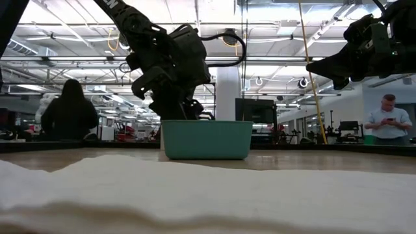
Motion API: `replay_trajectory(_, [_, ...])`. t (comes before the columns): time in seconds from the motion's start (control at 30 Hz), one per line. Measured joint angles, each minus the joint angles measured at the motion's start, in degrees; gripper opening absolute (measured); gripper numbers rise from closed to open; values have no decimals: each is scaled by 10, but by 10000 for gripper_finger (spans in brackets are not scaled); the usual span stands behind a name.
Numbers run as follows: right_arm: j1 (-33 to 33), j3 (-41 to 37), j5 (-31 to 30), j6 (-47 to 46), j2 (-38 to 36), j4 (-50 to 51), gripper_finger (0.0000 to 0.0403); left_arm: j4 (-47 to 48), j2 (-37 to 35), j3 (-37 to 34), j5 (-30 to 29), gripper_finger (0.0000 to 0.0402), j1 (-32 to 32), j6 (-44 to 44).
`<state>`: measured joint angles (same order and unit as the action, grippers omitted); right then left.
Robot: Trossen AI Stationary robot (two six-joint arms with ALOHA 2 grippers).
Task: Pick and placing Produce into tupperware
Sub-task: Put the green cabbage into the blue container
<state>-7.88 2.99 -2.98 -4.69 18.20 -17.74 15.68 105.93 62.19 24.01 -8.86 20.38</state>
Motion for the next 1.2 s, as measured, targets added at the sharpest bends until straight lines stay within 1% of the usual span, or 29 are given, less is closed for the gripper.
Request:
replay_trajectory(0.2, [0, 0, 0, 0, 0, 0, 0, 1, 0, 0, 0, 212, 0, 8])
replay_trajectory(0.47, [0, 0, 0, 0, 0, 0, 0, 5, 0, 0, 0, 254, 0, 11])
replay_trajectory(0.57, [0, 0, 0, 0, 0, 0, 0, 5, 0, 0, 0, 262, 0, 17])
replay_trajectory(0.87, [0, 0, 0, 0, 0, 0, 0, -8, 0, 0, 0, 264, 11, 46])
replay_trajectory(1.2, [0, 0, 0, 0, 0, 0, 0, -7, 0, 0, 0, 265, 15, 49])
